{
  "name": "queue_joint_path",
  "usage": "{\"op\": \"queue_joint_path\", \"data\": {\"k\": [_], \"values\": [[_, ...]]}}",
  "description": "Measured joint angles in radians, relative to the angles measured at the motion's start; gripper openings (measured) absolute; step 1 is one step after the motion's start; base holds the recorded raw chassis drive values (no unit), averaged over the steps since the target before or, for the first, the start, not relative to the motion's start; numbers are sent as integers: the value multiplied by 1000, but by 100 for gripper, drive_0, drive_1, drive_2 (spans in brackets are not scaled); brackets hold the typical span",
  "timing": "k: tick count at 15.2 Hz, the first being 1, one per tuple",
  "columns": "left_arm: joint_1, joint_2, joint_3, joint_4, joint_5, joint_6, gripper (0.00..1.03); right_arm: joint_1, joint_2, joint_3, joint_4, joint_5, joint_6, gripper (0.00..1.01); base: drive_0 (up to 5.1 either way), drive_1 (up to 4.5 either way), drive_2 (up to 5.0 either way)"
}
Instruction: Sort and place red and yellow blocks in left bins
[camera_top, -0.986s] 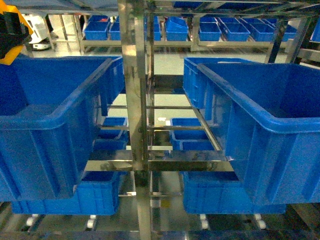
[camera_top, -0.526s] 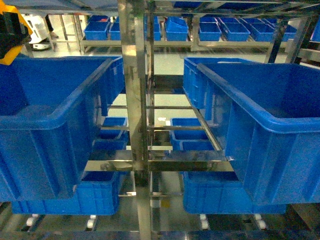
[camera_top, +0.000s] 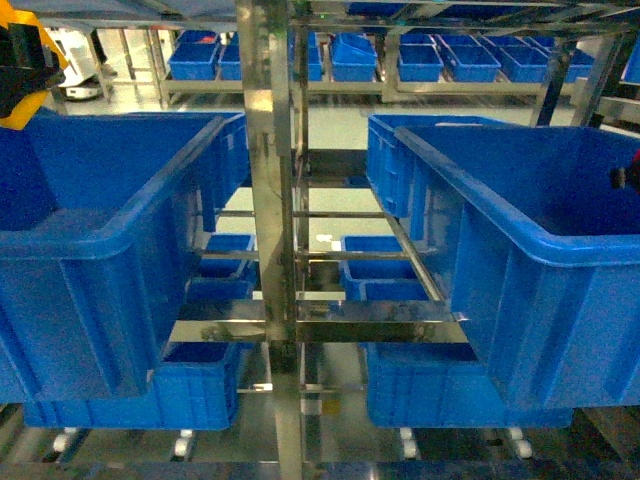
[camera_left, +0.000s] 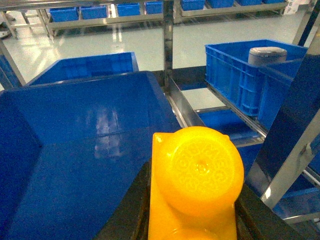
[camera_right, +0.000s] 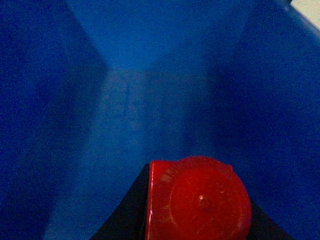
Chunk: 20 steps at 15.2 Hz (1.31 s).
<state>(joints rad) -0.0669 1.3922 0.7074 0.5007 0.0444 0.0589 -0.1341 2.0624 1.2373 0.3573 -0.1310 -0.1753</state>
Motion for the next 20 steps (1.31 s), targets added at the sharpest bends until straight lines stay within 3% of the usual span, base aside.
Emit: {"op": "queue_joint_path", "data": {"k": [2,8,13,15,17,20], "values": [[0,0,0,0,0,0,28,-6,53,18,-22,16,2,30,0,0,0],[-1,0,0,0,0,0,28,-2,0,10,43,5,56,100,0,0,0],[-1,0,0,0,0,0,28,36,-252,-218,107,-5,94,98,0,0,0],[-1,0,0,0,0,0,28,71,-519,-396,79,10,135,98,0,0,0],[-1,0,0,0,0,0,28,116,-741,-544,60,122,132,98,0,0,0],[-1,0,0,1,0,0,28,114,-787,-557,65,159,122,98,0,0,0]]}}
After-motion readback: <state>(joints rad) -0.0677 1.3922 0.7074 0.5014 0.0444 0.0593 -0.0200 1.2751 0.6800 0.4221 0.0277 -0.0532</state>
